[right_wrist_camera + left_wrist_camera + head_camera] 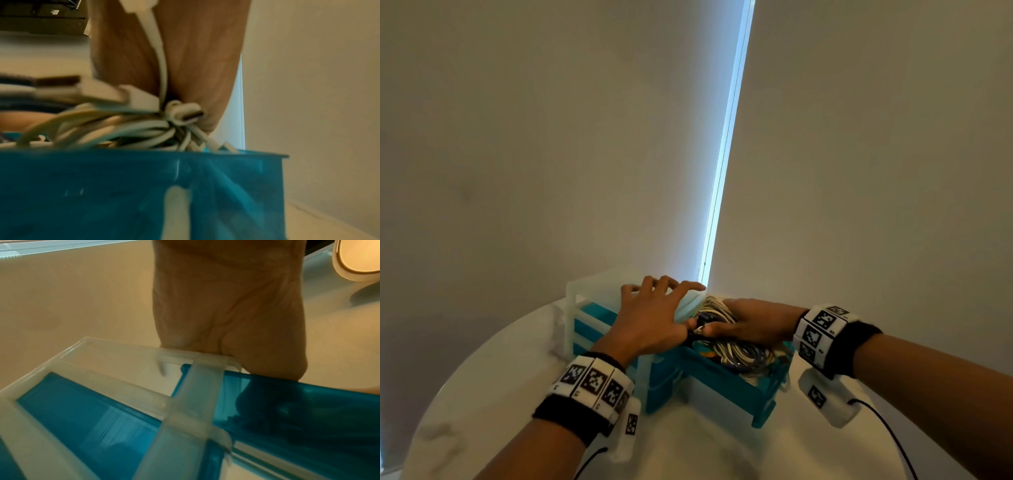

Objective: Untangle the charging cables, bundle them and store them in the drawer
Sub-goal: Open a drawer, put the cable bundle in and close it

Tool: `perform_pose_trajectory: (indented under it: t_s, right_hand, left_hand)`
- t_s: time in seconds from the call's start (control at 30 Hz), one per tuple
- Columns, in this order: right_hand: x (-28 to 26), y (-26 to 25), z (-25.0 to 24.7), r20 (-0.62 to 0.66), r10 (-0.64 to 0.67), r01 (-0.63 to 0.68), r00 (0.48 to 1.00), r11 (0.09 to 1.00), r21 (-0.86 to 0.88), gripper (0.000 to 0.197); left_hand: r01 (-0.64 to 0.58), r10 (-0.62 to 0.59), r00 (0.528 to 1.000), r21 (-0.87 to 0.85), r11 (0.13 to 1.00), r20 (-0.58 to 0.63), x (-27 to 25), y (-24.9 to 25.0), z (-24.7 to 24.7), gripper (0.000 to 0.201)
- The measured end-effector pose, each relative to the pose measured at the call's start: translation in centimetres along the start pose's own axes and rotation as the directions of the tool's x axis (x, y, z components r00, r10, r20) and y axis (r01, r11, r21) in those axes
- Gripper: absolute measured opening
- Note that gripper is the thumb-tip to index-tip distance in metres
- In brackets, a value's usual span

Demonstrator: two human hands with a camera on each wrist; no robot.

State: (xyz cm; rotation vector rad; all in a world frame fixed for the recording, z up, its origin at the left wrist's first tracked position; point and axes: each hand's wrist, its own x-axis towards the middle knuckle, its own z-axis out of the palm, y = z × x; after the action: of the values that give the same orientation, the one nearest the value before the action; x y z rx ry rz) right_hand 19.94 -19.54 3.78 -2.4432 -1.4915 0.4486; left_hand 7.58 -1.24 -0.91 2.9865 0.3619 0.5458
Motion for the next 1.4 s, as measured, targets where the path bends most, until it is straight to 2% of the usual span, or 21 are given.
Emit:
perform_pose_trajectory:
  t_s: [0.13, 0.23, 0.27, 0.33, 0.43, 0.57, 0.67, 0.7, 0.73, 0.8, 0.83, 0.87, 0.9, 0.97, 1.03, 1.07, 1.13, 1.2, 1.27, 1.33, 1.4]
  right_hand:
    - [0.5, 0.6, 0.4, 0.01, -0.055, 0.055, 0.998, 0.997, 0.054, 0.051]
    - [0.7, 0.9, 0.6, 0.035, -0.051, 0.049, 0.998, 0.996, 0.069, 0.054]
    - [0.6, 0.8, 0.5, 0.048, -0.045, 0.041, 0.998, 0.996, 0.079, 0.058]
    - [0.5, 0.8, 0.6, 0.073, -0.048, 0.038, 0.996, 0.992, 0.124, 0.066]
    - [0.2, 1.1, 0.8, 0.109, -0.052, 0.022, 0.993, 0.966, 0.256, 0.057]
    - [-0.7, 1.6, 1.0, 0.216, -0.004, -0.093, 0.976, 0.895, 0.437, 0.045]
    - [-1.4, 1.8, 1.0, 0.246, 0.025, -0.148, 0.969, 0.855, 0.496, 0.034]
    - [-1.4, 1.9, 1.1, 0.227, 0.047, -0.16, 0.973, 0.846, 0.509, 0.033]
    - [-1.3, 1.8, 1.2, 0.2, 0.067, -0.161, 0.978, 0.848, 0.504, 0.041]
    - [-0.3, 1.8, 1.3, 0.129, 0.127, -0.167, 0.983, 0.914, 0.371, 0.077]
    - [0.1, 1.6, 1.3, 0.084, 0.149, -0.165, 0.985, 0.956, 0.242, 0.088]
    - [0.4, 1.4, 1.2, 0.017, 0.159, -0.16, 0.987, 0.984, 0.082, 0.091]
    - [0.6, 1.2, 1.1, -0.067, 0.162, -0.167, 0.985, 0.983, -0.073, 0.09]
    - [0.5, 0.7, 0.7, -0.268, 0.132, -0.204, 0.954, 0.943, -0.262, 0.085]
    - [-0.1, 0.4, 0.3, -0.435, 0.049, -0.203, 0.899, 0.927, -0.316, 0.072]
    - [-0.7, 0.2, 0.1, -0.473, -0.002, -0.169, 0.881, 0.932, -0.319, 0.066]
    - [-2.2, -0.4, -0.6, -0.457, -0.09, -0.054, 0.885, 0.955, -0.292, 0.061]
    - [-4.2, -1.1, -1.0, -0.355, -0.126, 0.044, 0.926, 0.972, -0.231, 0.068]
    - [-6.4, -1.3, -0.7, -0.225, -0.141, 0.1, 0.964, 0.978, -0.184, 0.08]
    - [-8.2, -0.6, 0.6, -0.114, -0.159, 0.135, 0.981, 0.971, -0.196, 0.095]
    - [-9.5, 1.0, 2.0, -0.082, -0.177, 0.153, 0.981, 0.959, -0.239, 0.122]
  left_hand:
    - [-0.101, 0.102, 0.992, -0.024, 0.995, 0.07, -0.1, -0.4, -0.5, 0.052]
    - [-0.097, 0.115, 0.989, -0.172, 0.98, 0.094, -0.3, -0.2, -1.3, 0.047]
    - [-0.102, 0.121, 0.987, -0.17, 0.98, 0.108, -0.3, -0.1, -1.3, 0.047]
    - [-0.136, 0.141, 0.982, -0.042, 0.99, 0.126, -0.3, 0.0, -0.7, 0.053]
    - [-0.213, 0.203, 0.973, 0.087, 0.973, 0.108, -0.2, 0.2, 0.2, 0.059]
    - [-0.373, 0.345, 0.916, 0.122, 0.92, 0.204, 0.4, 2.1, 0.0, 0.076]
    - [-0.401, 0.349, 0.89, 0.14, 0.905, 0.293, 1.4, 3.1, -0.3, 0.077]
    - [-0.391, 0.338, 0.89, 0.13, 0.911, 0.307, 1.6, 3.1, -0.4, 0.074]
    - [-0.373, 0.326, 0.892, 0.104, 0.922, 0.312, 1.8, 2.9, -0.6, 0.07]
    - [-0.331, 0.298, 0.902, 0.057, 0.942, 0.314, 2.0, 2.3, -0.8, 0.062]
    - [-0.315, 0.286, 0.905, 0.042, 0.948, 0.316, 2.1, 1.9, -0.9, 0.06]
    - [-0.299, 0.274, 0.907, 0.033, 0.954, 0.32, 2.2, 1.5, -0.9, 0.059]
    - [-0.281, 0.259, 0.911, 0.025, 0.959, 0.322, 2.2, 1.1, -0.8, 0.058]
    - [-0.247, 0.232, 0.92, 0.009, 0.969, 0.316, 2.3, 0.5, -0.8, 0.056]
    - [-0.225, 0.216, 0.929, -0.008, 0.974, 0.302, 2.2, 0.1, -0.8, 0.054]
    - [-0.217, 0.212, 0.931, -0.015, 0.976, 0.296, 2.1, 0.0, -0.9, 0.054]
    - [-0.21, 0.209, 0.934, -0.03, 0.977, 0.29, 1.9, 0.2, -1.0, 0.053]
    - [-0.198, 0.205, 0.936, -0.054, 0.979, 0.287, 1.9, 0.4, -1.3, 0.051]
    - [-0.187, 0.201, 0.936, -0.074, 0.98, 0.288, 2.0, 0.5, -1.5, 0.051]
    - [-0.179, 0.194, 0.937, -0.079, 0.981, 0.289, 2.1, 0.4, -1.5, 0.051]
    - [-0.175, 0.194, 0.935, -0.088, 0.981, 0.296, 2.2, 0.5, -1.7, 0.051]
